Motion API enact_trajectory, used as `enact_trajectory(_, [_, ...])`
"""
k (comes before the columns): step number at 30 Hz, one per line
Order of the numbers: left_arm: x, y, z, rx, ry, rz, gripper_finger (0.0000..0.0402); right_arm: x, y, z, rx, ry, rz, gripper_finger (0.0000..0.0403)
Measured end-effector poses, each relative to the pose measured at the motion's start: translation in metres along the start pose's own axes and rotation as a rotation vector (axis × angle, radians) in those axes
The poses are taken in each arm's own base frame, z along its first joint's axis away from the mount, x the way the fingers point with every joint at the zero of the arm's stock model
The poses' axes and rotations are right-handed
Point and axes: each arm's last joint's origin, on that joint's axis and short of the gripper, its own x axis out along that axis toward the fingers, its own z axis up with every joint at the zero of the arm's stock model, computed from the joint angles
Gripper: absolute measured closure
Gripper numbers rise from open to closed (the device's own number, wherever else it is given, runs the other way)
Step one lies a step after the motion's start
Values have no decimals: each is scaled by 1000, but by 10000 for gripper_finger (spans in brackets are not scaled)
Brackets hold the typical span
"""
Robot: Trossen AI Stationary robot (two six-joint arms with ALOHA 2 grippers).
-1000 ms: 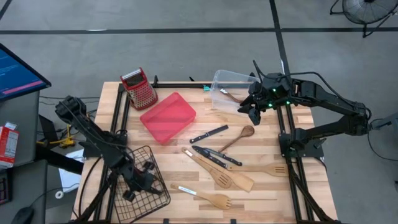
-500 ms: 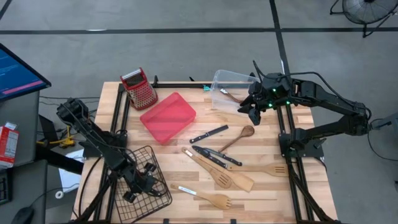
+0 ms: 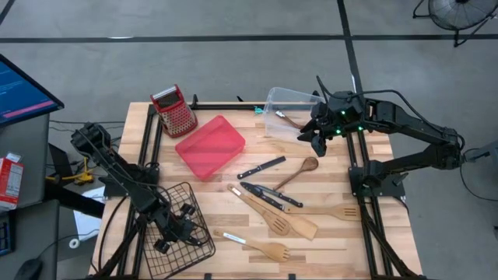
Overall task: Pick & Place Kitchen Items
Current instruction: Put the black kitchen knife into the wire basket
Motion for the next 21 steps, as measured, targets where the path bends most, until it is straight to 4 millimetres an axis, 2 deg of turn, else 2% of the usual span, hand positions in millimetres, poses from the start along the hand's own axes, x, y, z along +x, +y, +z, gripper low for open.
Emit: enact_trajectory(21, [0, 1, -1, -3, 2, 18, 339, 0, 0, 0, 3, -1, 1, 230])
